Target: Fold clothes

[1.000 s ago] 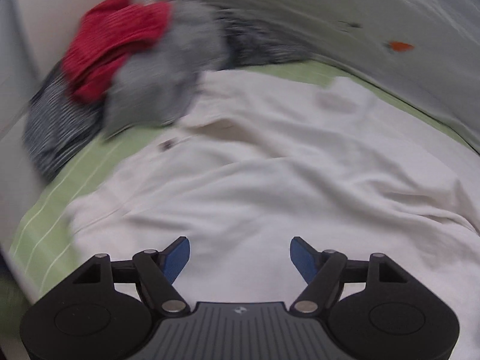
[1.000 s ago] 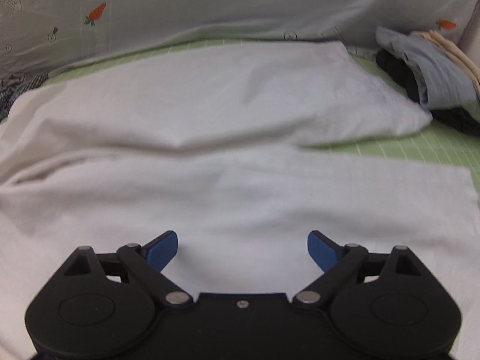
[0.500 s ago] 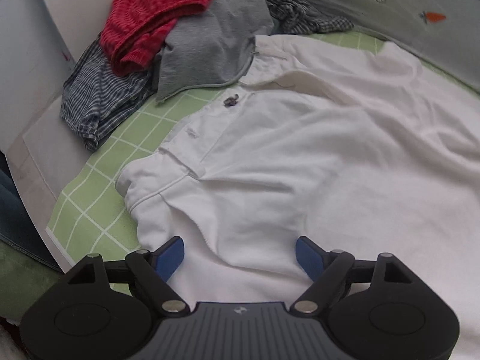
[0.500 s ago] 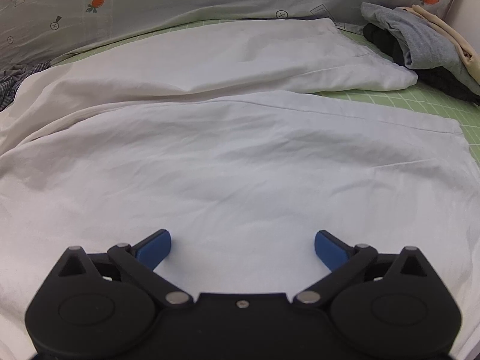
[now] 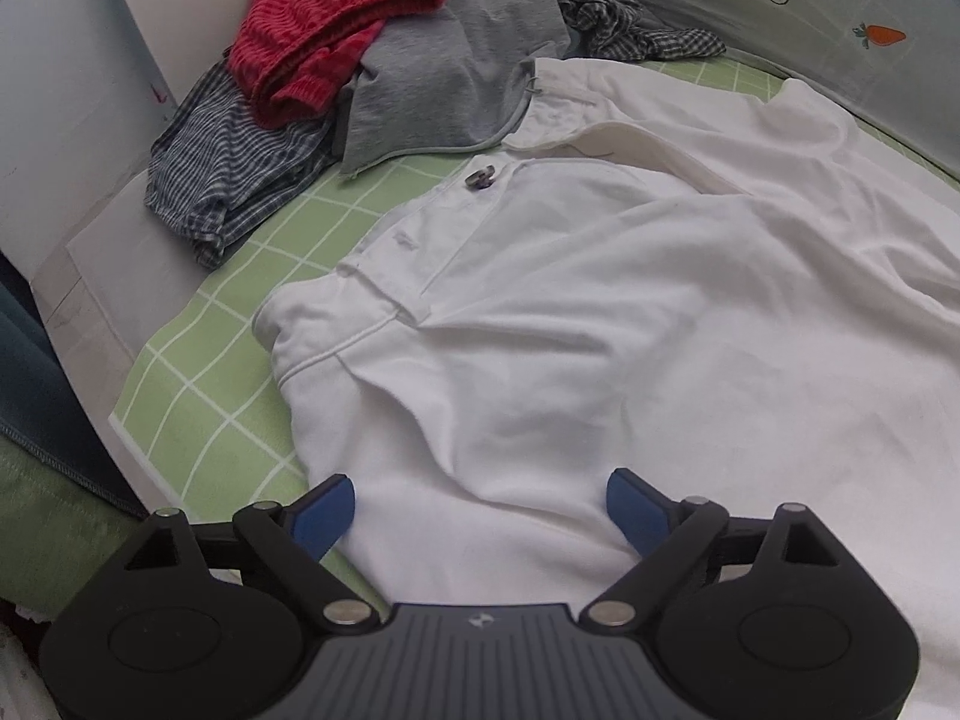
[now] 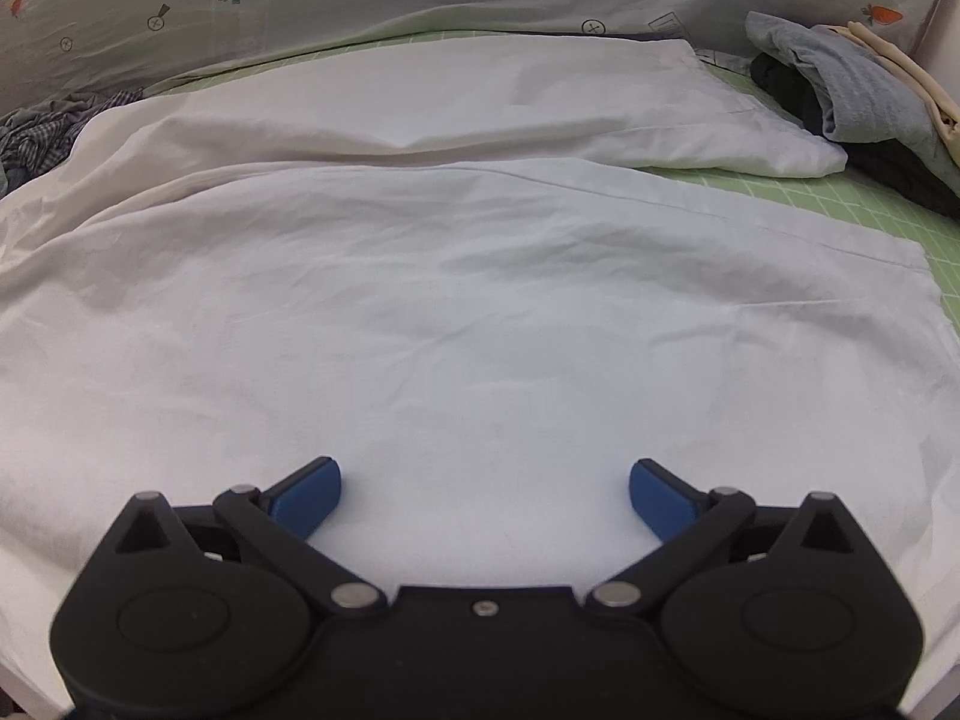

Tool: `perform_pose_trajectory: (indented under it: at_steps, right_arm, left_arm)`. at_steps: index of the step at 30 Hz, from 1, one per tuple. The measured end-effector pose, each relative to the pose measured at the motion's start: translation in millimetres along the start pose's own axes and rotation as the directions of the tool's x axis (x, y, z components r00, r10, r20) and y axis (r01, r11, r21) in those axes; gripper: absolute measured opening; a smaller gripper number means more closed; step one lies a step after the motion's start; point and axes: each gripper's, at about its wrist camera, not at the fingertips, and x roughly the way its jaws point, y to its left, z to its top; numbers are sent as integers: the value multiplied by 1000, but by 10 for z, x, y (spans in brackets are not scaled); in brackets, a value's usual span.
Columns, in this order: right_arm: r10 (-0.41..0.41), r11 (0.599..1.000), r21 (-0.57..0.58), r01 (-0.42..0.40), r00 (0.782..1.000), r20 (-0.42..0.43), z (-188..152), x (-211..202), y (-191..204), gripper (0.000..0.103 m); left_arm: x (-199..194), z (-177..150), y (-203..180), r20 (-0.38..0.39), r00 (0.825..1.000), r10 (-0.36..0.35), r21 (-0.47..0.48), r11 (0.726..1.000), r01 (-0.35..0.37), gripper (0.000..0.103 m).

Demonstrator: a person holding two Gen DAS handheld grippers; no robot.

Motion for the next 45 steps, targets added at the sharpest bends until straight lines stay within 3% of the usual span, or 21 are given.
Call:
perform_pose_trajectory:
  at_steps: [3, 6, 13, 20, 25, 30, 32, 37, 41, 45]
  right_arm:
    - [3, 1000, -6, -3, 1000, -6, -63, -45, -31, 103]
    - [4, 1000, -6, -5, 1000, -11, -104, -80, -60, 103]
    - [16, 1000, -25, -16, 1000, -13, -128, -103, -64, 103]
    - [22, 999, -35, -23, 1000, -17, -144, -109, -99, 103]
    - [1, 1000, -7, -1, 999, -45, -97, -96, -52, 103]
    - [-78, 997, 21, 79, 996, -43, -20, -97, 76, 103]
    - [-115, 993, 26, 116, 993, -18, 73, -58, 150, 103]
    - [-155, 986, 69, 154, 988, 4, 394, 143, 310, 103]
    - [-165, 984, 76, 163, 986, 19, 629, 273, 512, 103]
    - [-178, 981, 76, 177, 984, 11, 799, 434, 668, 103]
  left_arm:
    - [-8, -49, 52, -34, 999, 7, -16, 1000, -8, 103]
    - [-3, -146, 246, -64, 997, -44, -137, 990, 35, 103]
    - [-10, -151, 235, -70, 997, -44, -108, 993, 36, 103]
    - [-78, -153, 137, -46, 999, 2, -32, 999, -4, 103]
    - [-166, 10, 119, -36, 999, -26, 61, 998, 28, 95]
    - [-363, 426, 300, 98, 991, -93, -3, 996, 94, 94]
    - [-333, 673, 316, 140, 982, -125, -12, 992, 128, 88]
    - [-15, 1330, 44, 179, 959, -219, 111, 973, 202, 63]
    - [312, 1836, -204, 210, 948, -239, 216, 957, 194, 63]
    - [737, 2261, -313, 195, 950, -243, 238, 952, 194, 65]
